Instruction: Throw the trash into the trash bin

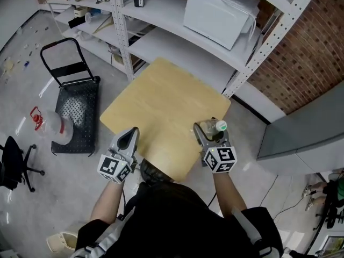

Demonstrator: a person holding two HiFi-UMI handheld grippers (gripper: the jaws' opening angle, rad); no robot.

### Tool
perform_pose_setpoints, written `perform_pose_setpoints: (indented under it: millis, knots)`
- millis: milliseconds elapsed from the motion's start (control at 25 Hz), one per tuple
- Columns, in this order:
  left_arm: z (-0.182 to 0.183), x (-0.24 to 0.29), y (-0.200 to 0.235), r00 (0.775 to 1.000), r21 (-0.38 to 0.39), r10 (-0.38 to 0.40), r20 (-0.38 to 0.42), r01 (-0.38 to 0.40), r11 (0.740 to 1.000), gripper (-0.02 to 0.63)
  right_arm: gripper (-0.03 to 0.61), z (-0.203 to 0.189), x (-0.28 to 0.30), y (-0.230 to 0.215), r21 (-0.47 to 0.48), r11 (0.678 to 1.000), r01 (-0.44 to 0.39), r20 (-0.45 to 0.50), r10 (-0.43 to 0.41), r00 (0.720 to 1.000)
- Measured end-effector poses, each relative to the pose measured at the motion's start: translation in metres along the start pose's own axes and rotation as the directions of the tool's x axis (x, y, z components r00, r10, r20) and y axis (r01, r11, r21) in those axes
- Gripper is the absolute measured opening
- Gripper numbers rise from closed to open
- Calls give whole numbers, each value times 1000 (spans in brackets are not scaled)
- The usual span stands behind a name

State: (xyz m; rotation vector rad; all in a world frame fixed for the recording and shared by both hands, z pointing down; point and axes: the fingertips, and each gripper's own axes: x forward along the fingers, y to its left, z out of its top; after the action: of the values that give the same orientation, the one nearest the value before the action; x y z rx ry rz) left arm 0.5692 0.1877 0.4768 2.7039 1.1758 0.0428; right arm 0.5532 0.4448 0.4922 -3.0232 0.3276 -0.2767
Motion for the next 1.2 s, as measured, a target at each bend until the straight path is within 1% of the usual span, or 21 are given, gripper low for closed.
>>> perform_pose_setpoints:
  millis: [80,200,360,480,680,760,880,1040,1200]
  knots:
    - [-3,-2,-12,1000,5,6,-10,-6,1000,2,333,-3,-12,-5,18,1000,-5,-3,5,1000]
    - [-4,-12,-20,999,19,53,-5,-53,998,2,333,3,-19,-6,17,999,-50,18,49,999]
    - [-7,-35,-27,988,29,151,22,-152,988,2,333,14,-21,-2,3,990,-141,46,141,989]
    - [-15,-53,-36,970,25,241,23,-241,970,2,333,17,-17,6,19,976,-216,59,215,975]
    - [-5,-99,-53,928,33,370,40,-371,928,2,333,10,-15,42,35,934,-356,34,355,934]
    - [1,-124,-54,904,49,424,55,-426,903,2,333,11,-15,58,37,917,-398,35,397,917]
    - [10,-155,-57,865,37,496,74,-499,866,2,333,10,-11,82,39,894,-447,42,446,894]
    - [28,-193,-62,824,38,556,111,-562,826,2,333,6,-12,119,44,858,-513,33,512,859]
    - [44,-247,-68,770,37,623,140,-633,773,2,333,5,-16,171,44,814,-580,27,579,815]
